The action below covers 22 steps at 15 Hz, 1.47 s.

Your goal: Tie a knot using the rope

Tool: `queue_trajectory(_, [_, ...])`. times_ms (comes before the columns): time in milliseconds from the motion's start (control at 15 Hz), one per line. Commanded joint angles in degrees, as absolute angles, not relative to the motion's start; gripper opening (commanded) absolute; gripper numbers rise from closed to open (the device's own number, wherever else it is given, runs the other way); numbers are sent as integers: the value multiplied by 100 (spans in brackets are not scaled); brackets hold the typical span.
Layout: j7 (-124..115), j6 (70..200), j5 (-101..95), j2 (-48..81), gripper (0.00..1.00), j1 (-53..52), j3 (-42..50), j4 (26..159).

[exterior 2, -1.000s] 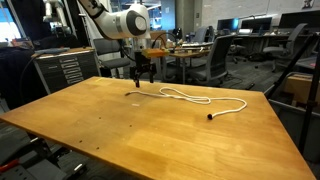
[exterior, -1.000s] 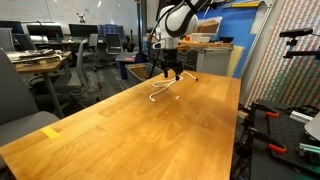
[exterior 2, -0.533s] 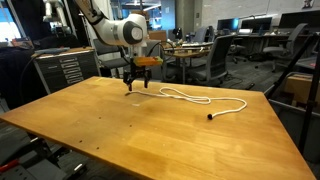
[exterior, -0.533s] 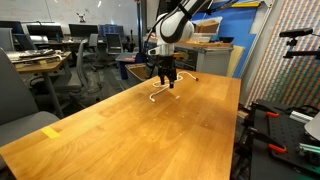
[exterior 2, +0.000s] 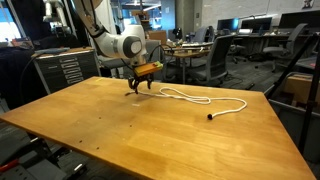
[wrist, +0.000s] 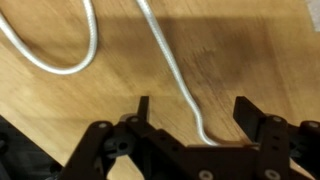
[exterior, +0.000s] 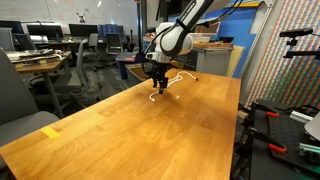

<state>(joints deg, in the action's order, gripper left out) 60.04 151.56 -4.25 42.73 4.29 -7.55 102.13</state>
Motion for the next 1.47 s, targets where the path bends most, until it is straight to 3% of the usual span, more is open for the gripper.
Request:
queue_trajectory(0, [5894, 15675, -742, 4479, 61, 386, -668, 10099])
queue_trajectory(400, [5594, 15525, -966, 4561, 15, 333, -582, 9962])
queue_trajectory(467, [5553, 15510, -979, 4563, 11, 332, -572, 9940])
queue_trajectory(667, [5365, 15348, -980, 4547, 5, 309, -546, 9894])
queue_trajectory(867, [5172, 15032, -893, 4424, 11, 339, -620, 9833])
queue_trajectory(1400, [6129, 14035, 625, 3040, 9, 920, -2195, 10112])
